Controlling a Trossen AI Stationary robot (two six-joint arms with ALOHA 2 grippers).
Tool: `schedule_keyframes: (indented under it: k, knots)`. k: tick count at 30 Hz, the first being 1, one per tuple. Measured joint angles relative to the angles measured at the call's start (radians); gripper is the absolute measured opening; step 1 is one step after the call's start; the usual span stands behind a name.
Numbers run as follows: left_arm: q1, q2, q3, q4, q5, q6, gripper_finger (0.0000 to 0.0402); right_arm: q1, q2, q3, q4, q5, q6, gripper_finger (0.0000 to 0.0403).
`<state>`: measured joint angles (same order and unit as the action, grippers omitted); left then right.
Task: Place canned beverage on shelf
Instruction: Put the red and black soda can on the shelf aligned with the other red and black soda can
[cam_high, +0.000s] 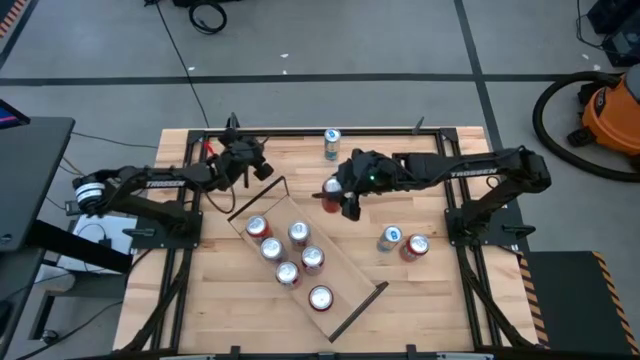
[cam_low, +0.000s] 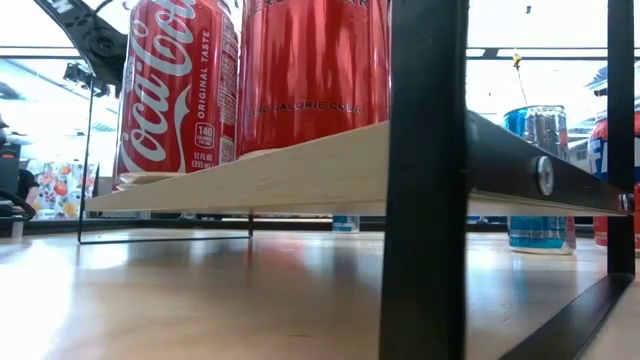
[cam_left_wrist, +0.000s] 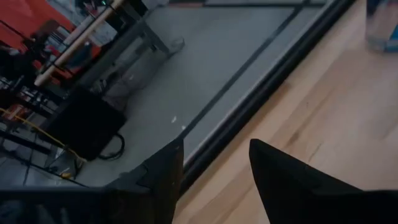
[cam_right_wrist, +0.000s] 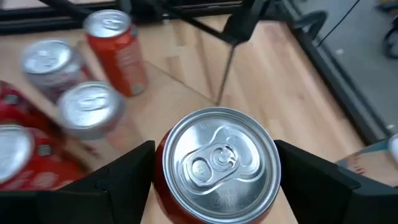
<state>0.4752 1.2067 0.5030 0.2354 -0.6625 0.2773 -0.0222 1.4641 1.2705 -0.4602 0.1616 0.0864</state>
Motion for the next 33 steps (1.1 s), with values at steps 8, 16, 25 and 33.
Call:
schedule_keyframes:
  k: [8,16,25,33]
  knots:
    - [-0.008,-0.228,0.0,-0.077,-0.012,-0.01,0.0194,0.121,-0.005,0.0,-0.038,-0.006,0.114,0.0315]
    - [-0.055,-0.442,0.0,-0.224,0.042,-0.15,0.0194,0.265,-0.005,0.0,-0.119,-0.01,0.184,0.0316]
    - [-0.223,-0.598,-0.001,-0.197,0.252,-0.224,0.0194,0.435,-0.003,-0.086,-0.012,0.083,0.298,0.0316]
    - [-0.397,-0.681,-0.001,-0.149,0.395,-0.371,0.0194,0.555,-0.003,-0.124,0.041,0.197,0.366,0.0316]
